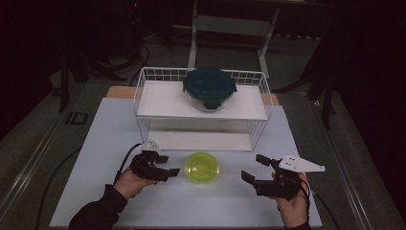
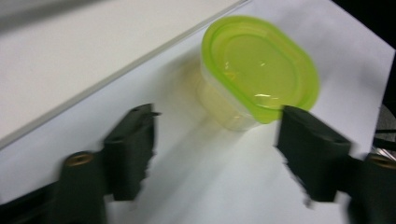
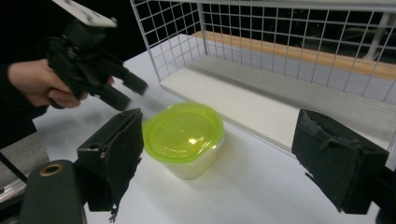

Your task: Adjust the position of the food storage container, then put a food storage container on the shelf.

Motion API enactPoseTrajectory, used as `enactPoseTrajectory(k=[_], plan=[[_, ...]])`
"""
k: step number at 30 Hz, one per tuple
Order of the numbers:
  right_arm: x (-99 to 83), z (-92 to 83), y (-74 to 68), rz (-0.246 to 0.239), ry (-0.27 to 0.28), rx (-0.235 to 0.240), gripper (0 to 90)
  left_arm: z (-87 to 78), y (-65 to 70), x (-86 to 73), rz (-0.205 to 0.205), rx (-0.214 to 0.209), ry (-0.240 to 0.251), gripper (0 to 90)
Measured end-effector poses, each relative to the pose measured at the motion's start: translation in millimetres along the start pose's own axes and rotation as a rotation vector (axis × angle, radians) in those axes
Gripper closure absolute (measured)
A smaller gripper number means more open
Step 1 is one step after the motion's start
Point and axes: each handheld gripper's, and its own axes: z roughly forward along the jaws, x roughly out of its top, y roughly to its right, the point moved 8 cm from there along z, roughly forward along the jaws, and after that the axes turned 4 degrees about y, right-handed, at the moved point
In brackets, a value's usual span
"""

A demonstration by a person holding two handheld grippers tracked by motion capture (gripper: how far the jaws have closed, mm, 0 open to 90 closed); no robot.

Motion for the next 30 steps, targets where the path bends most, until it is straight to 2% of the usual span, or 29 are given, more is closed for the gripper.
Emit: enactPoseTrajectory(k=[1,6,8,11,13,15,18,23,24,26,29,30], plan=[[-0.6,0.6,0.5,0.003,-0.005,-0.007,15.5,-2.8,1.6,1.0,-0.002,-0.013,-0.002,15.3],[-2.1,2.8,1.2,0.009,-0.026,-0.023,14.2,-15.9,9.4,11.6,-0.004,-0.035,0.044,2.9],[-2.6,3.8,0.6,0.008,-0.036,-0.026,14.0,-19.3,12.7,16.8,-0.027,-0.05,0.067,2.1],[-2.3,6.3,-0.3,0.012,-0.034,-0.011,13.7,-21.1,14.6,22.5,-0.04,-0.032,0.083,2.1],[-1.4,8.3,-1.3,-0.002,-0.034,0.008,13.5,-19.3,15.3,25.5,-0.043,-0.021,0.084,2.1],[0.0,10.5,-1.0,-0.033,-0.032,0.004,13.5,-14.2,16.2,27.3,-0.054,-0.012,0.071,2.1],[1.0,14.9,-1.7,-0.028,-0.036,0.017,13.5,-6.5,16.5,30.9,-0.072,-0.009,0.069,2.2],[-6.3,30.4,1.1,0.05,-0.108,0.022,12.2,5.1,18.3,35.4,-0.081,-0.019,0.054,3.2],[-7.2,33.5,2.0,0.068,-0.111,0.016,11.8,8.1,18.6,36.1,-0.099,-0.034,0.051,3.1],[-11.0,41.2,2.0,0.132,-0.135,0.028,12.1,12.4,17.8,35.9,-0.135,-0.068,0.04,3.7],[-17.8,53.5,1.8,0.231,-0.171,0.061,13.8,17.4,12.7,33.6,-0.173,-0.053,0.022,7.1],[-19.8,57.1,1.9,0.245,-0.178,0.063,14.4,18.6,11.5,32.7,-0.186,-0.051,0.023,9.3]])
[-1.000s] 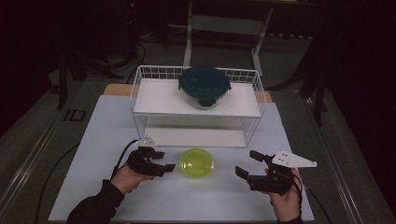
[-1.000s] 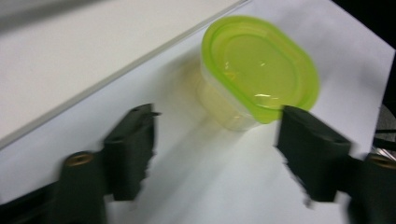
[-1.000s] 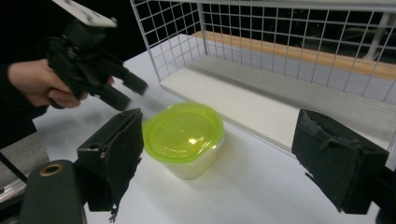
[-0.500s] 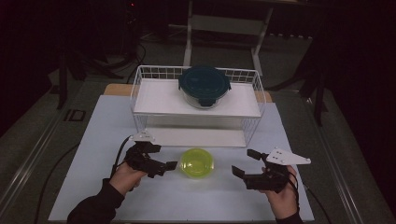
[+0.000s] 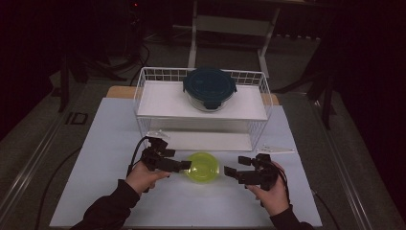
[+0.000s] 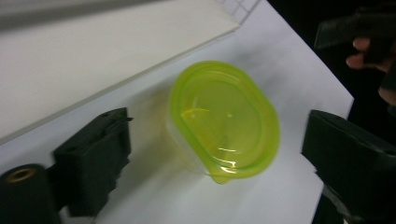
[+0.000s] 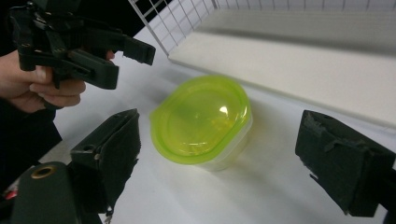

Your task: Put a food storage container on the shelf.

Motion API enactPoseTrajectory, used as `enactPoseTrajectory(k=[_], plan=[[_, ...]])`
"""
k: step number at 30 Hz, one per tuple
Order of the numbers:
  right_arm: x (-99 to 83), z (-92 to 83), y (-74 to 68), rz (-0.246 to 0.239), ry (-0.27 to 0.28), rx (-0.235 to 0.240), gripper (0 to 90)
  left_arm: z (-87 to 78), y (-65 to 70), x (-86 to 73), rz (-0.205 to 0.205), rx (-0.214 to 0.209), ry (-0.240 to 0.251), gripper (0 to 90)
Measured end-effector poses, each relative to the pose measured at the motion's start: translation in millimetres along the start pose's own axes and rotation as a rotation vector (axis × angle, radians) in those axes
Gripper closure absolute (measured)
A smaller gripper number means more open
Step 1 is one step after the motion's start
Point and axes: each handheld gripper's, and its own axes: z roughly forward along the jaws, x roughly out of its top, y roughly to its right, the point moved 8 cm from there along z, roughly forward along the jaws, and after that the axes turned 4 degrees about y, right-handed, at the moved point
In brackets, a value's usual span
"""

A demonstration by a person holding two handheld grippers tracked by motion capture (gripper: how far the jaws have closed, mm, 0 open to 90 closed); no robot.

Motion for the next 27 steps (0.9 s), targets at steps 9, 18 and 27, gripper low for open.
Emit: enactPoseTrajectory(k=[9,18,27], plan=[[-9.5,28.4,13.2,0.215,-0.087,0.023,25.1,14.6,-15.3,-12.4,-0.207,-0.024,-0.044,24.4],[-18.7,44.4,21.0,0.363,-0.151,0.024,35.0,21.9,-19.4,-18.3,-0.288,-0.048,-0.06,46.3],[-33.7,56.3,26.7,0.47,-0.194,0.02,62.3,29.6,-20.7,-24.6,-0.317,-0.061,-0.082,62.6]])
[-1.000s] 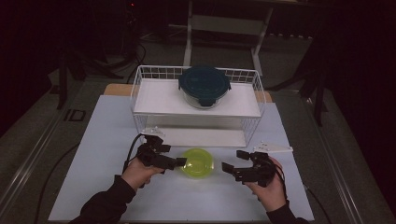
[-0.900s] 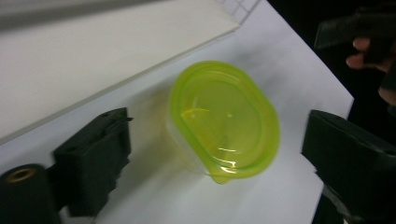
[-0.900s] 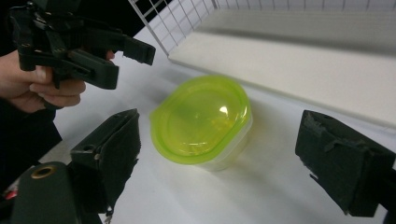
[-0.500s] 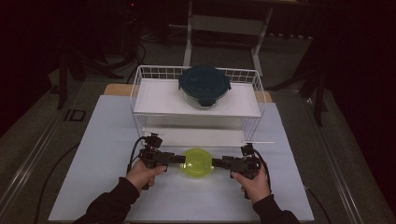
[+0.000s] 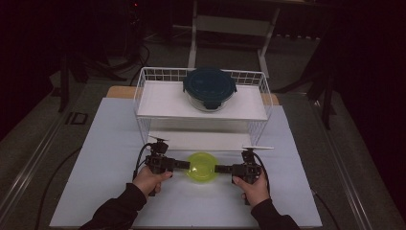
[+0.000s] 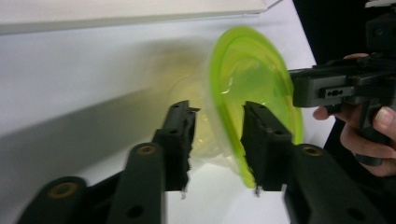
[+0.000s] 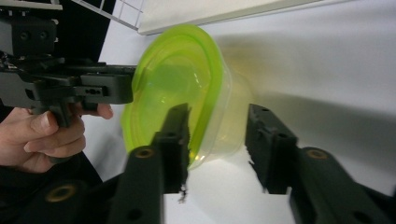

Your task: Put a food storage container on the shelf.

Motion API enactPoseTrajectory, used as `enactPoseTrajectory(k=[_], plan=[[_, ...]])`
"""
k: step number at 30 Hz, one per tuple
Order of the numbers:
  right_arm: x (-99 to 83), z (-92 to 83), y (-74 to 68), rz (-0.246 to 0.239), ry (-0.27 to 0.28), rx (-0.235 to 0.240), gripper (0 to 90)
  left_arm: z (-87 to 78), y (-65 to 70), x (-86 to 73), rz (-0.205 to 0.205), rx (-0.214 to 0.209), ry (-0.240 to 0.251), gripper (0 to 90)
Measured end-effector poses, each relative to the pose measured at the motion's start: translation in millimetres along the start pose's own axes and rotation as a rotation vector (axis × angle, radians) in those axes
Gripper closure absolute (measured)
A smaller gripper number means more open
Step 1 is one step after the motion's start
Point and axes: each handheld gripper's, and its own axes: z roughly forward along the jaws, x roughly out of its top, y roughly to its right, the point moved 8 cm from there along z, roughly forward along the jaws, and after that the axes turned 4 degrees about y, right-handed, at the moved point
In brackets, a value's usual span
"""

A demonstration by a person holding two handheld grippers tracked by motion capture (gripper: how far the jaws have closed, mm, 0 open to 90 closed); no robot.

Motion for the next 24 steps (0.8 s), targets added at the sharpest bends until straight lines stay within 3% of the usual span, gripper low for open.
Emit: enactPoseTrajectory(k=[6,13,16,18,24], plan=[[-0.2,0.0,-4.7,0.003,-0.012,0.023,74.5,1.8,4.1,-0.8,-0.005,-0.018,-0.006,72.6],[-4.4,0.4,-8.8,0.011,-0.029,0.049,77.7,0.4,5.7,-5.6,-0.028,-0.038,-0.01,76.5],[-5.9,-2.4,-14.7,-0.029,-0.017,0.04,81.5,-2.3,7.6,-9.5,-0.042,-0.052,-0.016,79.0],[-5.6,-5.7,-18.5,-0.06,-0.014,0.031,81.9,-4.0,9.7,-11.7,-0.024,-0.043,-0.024,79.3],[-4.5,-13.3,-28.1,-0.068,0.001,0.047,82.1,-15.7,20.4,-8.8,-0.021,-0.09,0.003,80.0]])
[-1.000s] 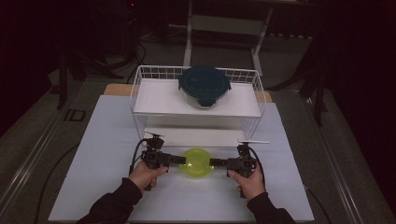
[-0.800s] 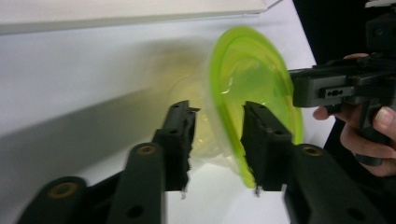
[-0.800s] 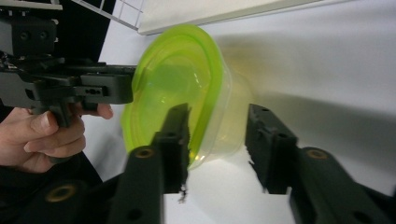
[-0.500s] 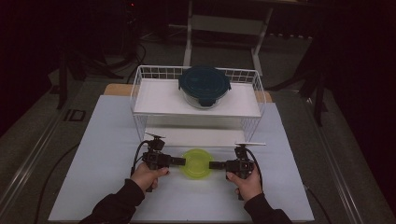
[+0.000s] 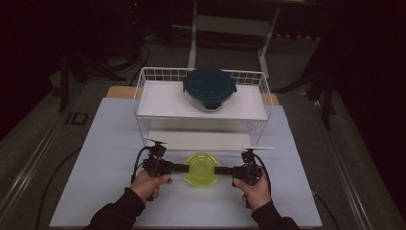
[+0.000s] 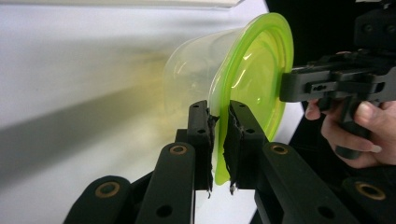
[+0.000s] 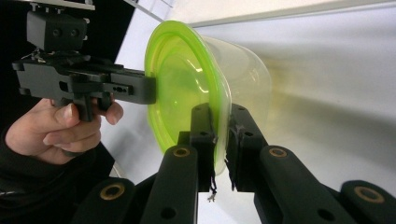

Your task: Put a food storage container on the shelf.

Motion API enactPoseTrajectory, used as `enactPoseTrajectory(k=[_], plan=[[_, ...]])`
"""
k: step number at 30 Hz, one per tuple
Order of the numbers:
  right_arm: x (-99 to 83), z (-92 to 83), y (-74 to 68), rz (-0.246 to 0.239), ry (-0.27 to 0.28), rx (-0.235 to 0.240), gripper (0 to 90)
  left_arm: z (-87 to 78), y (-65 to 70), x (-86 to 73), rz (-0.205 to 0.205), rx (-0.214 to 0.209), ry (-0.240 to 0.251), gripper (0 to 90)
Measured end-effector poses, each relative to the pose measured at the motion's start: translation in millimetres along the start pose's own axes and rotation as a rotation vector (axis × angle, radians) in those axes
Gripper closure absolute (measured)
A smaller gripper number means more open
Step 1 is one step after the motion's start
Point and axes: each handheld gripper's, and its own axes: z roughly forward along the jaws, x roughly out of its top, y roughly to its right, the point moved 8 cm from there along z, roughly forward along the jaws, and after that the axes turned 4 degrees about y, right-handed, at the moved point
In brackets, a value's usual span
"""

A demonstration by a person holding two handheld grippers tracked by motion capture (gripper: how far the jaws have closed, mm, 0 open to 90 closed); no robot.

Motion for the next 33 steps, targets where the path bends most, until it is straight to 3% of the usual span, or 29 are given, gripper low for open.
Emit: enactPoseTrajectory(k=[13,24,33], plan=[[9.2,-26.5,-27.7,-0.058,0.04,0.021,82.0,-20.7,36.9,11.0,0.069,-0.018,0.041,80.7],[17.8,-42.9,-50.2,-0.095,0.067,0.022,82.0,-36.1,58.0,20.2,0.099,-0.02,0.052,80.7],[40.3,-64.5,-82.0,-0.151,0.115,0.041,82.0,-62.9,91.8,46.4,0.162,-0.025,0.1,80.7]])
